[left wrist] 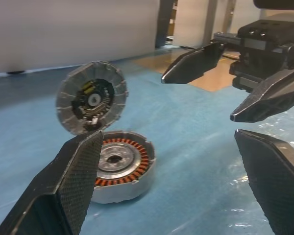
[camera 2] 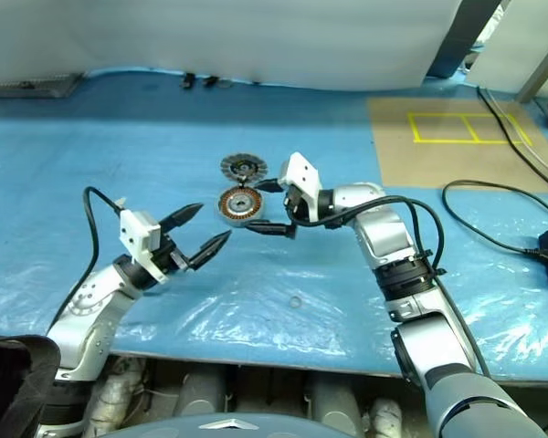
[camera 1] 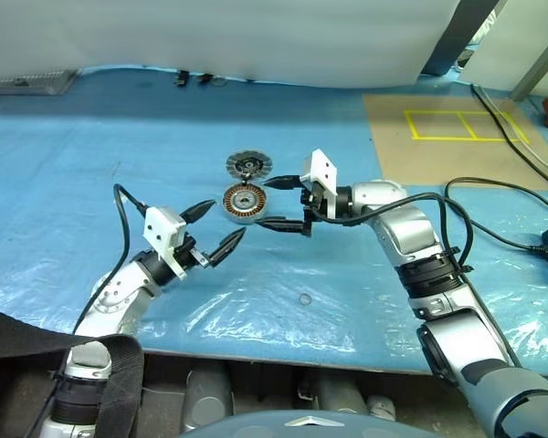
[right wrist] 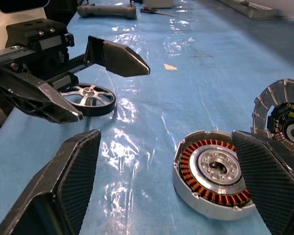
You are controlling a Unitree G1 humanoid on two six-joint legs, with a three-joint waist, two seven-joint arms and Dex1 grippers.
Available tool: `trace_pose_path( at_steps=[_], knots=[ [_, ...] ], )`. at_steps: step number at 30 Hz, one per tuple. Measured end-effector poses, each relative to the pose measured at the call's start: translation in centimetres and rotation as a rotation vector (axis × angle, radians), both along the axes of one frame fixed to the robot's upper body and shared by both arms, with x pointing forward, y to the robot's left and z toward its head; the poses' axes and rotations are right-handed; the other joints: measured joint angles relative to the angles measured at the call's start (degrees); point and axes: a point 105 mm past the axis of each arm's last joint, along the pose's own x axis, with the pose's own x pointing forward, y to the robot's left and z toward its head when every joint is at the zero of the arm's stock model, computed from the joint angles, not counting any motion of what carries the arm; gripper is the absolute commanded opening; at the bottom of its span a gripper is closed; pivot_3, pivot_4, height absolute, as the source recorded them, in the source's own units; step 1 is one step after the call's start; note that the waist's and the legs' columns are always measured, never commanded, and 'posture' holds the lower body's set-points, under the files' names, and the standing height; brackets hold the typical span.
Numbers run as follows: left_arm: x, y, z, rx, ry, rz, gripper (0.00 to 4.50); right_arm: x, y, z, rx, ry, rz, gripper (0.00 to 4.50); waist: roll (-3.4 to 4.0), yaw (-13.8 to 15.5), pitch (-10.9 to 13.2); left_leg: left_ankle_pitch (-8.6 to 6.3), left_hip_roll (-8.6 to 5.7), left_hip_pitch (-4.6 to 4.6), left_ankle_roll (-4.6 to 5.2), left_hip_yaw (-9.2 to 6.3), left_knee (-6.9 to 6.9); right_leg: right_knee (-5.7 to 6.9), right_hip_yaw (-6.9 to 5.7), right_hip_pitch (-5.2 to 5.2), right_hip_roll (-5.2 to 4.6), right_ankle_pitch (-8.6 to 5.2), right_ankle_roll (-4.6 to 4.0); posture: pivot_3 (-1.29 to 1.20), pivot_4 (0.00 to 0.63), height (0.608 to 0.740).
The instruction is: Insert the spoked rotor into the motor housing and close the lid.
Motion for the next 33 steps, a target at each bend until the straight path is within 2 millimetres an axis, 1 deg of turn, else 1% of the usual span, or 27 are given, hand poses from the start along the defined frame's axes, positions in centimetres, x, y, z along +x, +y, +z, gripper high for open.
trace_pose_path(
  at_steps=[4, 7, 11, 16, 20, 22, 25, 29, 31, 33],
  knots=[
    [-0.8, 0.5, -0.5, -0.015, 0.030, 0.036, 4.50, 0.1, 0.8, -0.3, 0.007, 0.017, 0.017, 4.47, 0.00, 0.0, 0.0, 0.00, 0.01, -0.03, -0.01, 0.00, -0.02, -0.04, -0.01, -0.01, 0.02, 0.00, 0.00, 0.00, 0.150, 0.740],
    [-1.1, 1.0, -0.2, -0.015, 0.031, 0.053, 4.50, 0.4, 1.4, -1.0, -0.069, 0.012, 0.038, 4.47, 0.00, 0.0, 0.0, 0.00, 0.00, -0.03, 0.00, 0.00, 0.00, -0.03, -0.01, -0.01, 0.01, 0.00, 0.00, 0.00, 0.150, 0.740],
    [-1.9, 1.9, -1.4, 0.027, 0.079, 0.061, 4.50, 1.1, 1.5, -1.6, -0.109, 0.012, 0.029, 4.47, 0.00, 0.0, 0.0, 0.00, 0.01, -0.05, 0.00, 0.00, -0.03, -0.08, -0.01, -0.01, 0.02, 0.00, 0.00, 0.00, 0.150, 0.740],
    [-2.0, 2.1, -1.1, 0.016, 0.061, 0.055, 4.50, 0.8, 2.1, -2.0, -0.122, 0.011, 0.053, 4.47, 0.00, 0.1, 0.0, 0.00, 0.01, -0.05, 0.00, 0.00, -0.03, -0.08, -0.01, -0.01, 0.01, 0.00, 0.00, 0.00, 0.150, 0.740],
    [-2.0, 2.2, -1.5, 0.018, 0.070, 0.051, 4.50, 1.1, 2.4, -2.3, -0.149, 0.027, 0.020, 4.47, 0.00, 0.1, 0.0, 0.00, 0.01, -0.02, -0.01, 0.00, -0.02, -0.04, -0.01, -0.01, 0.02, 0.00, 0.00, 0.00, 0.150, 0.740],
    [-1.8, 2.3, -1.6, 0.018, 0.072, 0.051, 4.50, 1.5, 2.8, -2.4, -0.170, 0.055, -0.008, 4.47, 0.01, -0.1, 0.0, 0.00, 0.01, 0.00, -0.01, 0.00, -0.01, 0.01, -0.01, -0.01, 0.02, 0.00, 0.00, 0.00, 0.150, 0.740],
    [-1.5, 2.2, -1.2, 0.017, 0.055, 0.050, 4.50, 1.8, 3.7, -1.9, -0.176, 0.071, -0.020, 4.47, 0.01, -0.2, 0.0, 0.00, 0.01, 0.01, -0.02, 0.00, -0.01, 0.02, 0.00, -0.01, 0.02, 0.00, -0.01, 0.00, 0.150, 0.740],
    [-1.4, 2.3, -1.2, 0.017, 0.058, 0.063, 4.50, 2.2, 4.9, -1.2, -0.220, 0.059, -0.029, 4.47, 0.01, -0.6, 0.0, 0.01, 0.01, -0.02, -0.04, 0.00, -0.02, -0.01, 0.00, -0.02, 0.02, 0.00, -0.01, 0.00, 0.150, 0.740],
    [-1.5, 2.5, -1.3, 0.016, 0.067, 0.077, 4.50, 2.2, 5.3, -1.2, -0.244, 0.060, -0.025, 4.47, 0.01, -0.7, 0.0, 0.01, 0.02, -0.03, -0.05, 0.00, -0.03, -0.01, 0.00, -0.02, 0.02, 0.00, -0.01, 0.00, 0.150, 0.740],
    [-1.5, 2.7, -1.2, 0.016, 0.066, 0.090, 4.50, 2.3, 5.6, -1.8, -0.294, 0.052, -0.026, 4.47, 0.01, -0.8, 0.0, 0.01, 0.02, -0.03, -0.05, 0.00, -0.02, -0.01, -0.01, -0.02, 0.01, 0.00, -0.01, 0.00, 0.150, 0.740]
  ],
)
